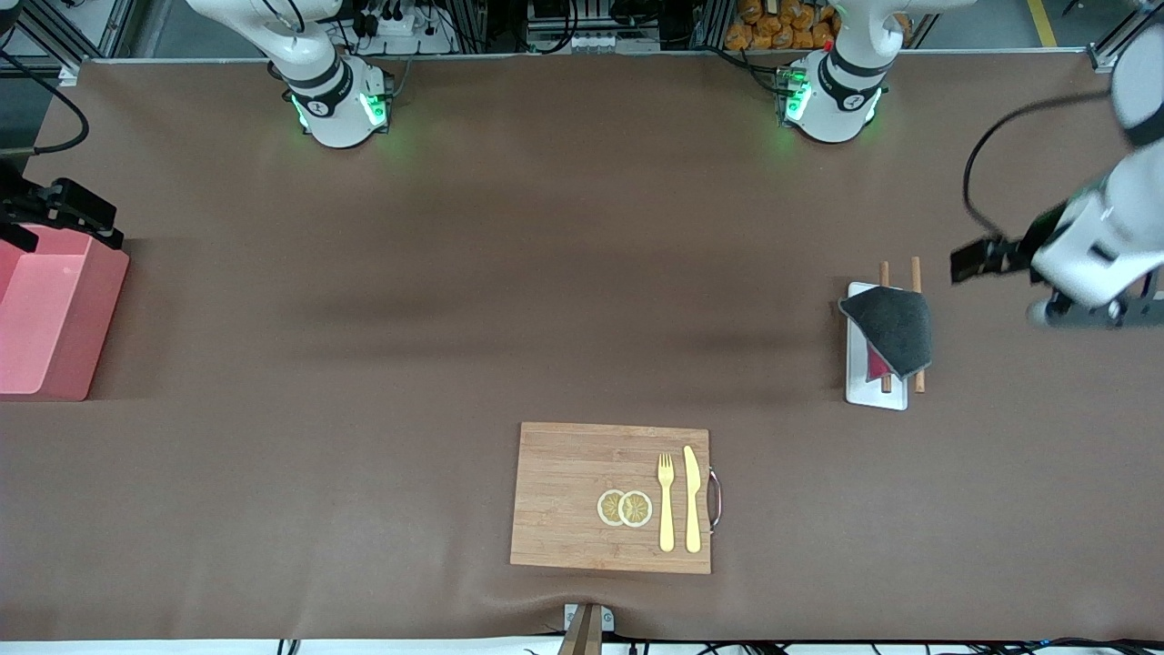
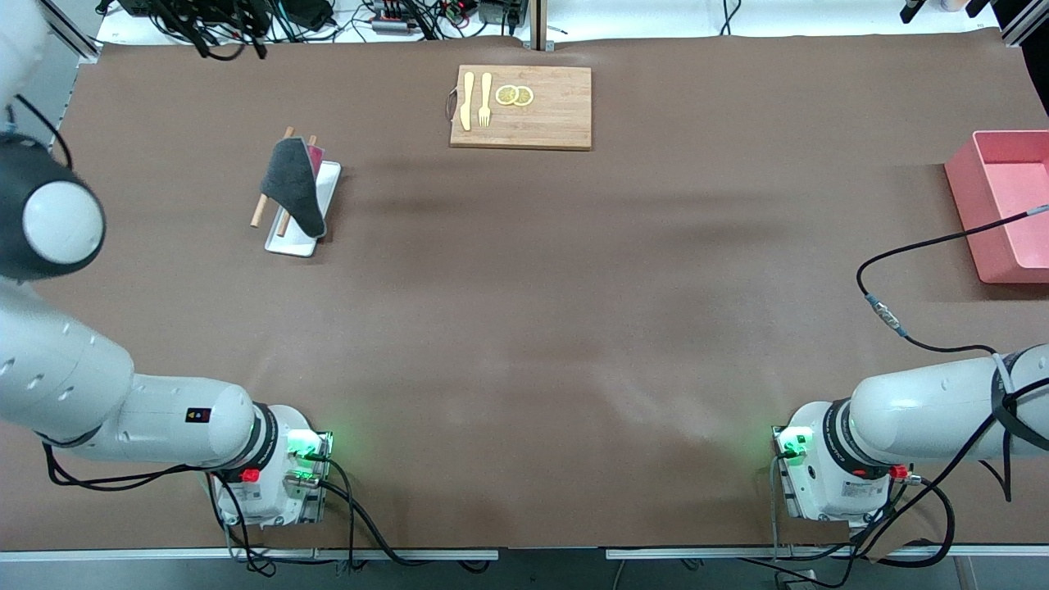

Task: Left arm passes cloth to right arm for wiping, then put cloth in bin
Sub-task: 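Move the left gripper down to the grey cloth on the tray, then grasp the grey cloth with the left gripper, then lift the cloth off the tray and carry it toward the table middle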

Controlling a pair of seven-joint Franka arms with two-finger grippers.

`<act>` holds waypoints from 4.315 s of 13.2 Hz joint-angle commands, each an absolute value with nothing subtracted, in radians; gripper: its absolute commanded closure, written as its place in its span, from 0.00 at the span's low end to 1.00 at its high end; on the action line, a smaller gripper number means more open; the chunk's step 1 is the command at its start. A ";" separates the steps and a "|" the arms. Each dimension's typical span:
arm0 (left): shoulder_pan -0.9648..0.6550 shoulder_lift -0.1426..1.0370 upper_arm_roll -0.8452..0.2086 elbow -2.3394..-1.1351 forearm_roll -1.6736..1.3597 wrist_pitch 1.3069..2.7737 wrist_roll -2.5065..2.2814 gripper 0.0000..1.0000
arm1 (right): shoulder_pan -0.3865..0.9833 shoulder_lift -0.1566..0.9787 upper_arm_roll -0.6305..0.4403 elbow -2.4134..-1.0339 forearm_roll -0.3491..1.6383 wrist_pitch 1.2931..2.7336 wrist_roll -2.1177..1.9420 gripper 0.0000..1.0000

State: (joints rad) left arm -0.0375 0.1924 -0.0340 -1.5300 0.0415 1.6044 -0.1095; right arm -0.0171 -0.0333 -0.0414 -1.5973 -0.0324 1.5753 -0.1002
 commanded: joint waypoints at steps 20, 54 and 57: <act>-0.087 0.545 0.032 -1.428 0.107 1.683 -1.385 0.00 | -0.017 -0.015 -0.038 -1.614 -0.023 1.575 -0.083 0.00; -0.118 0.536 0.025 -1.548 0.169 1.694 -1.735 1.00 | -0.017 -0.006 -0.038 -1.615 -0.023 1.569 -0.083 0.00; -0.117 0.471 0.008 -1.546 0.169 1.658 -1.706 1.00 | -0.015 -0.006 -0.037 -1.615 -0.021 1.566 -0.081 0.00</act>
State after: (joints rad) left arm -0.1140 0.5368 0.0219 -1.5310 0.1423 1.6988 -1.7211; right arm -0.0170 -0.0052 -0.0393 -1.6175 -0.0319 1.5730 -0.0986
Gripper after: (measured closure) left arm 0.974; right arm 0.000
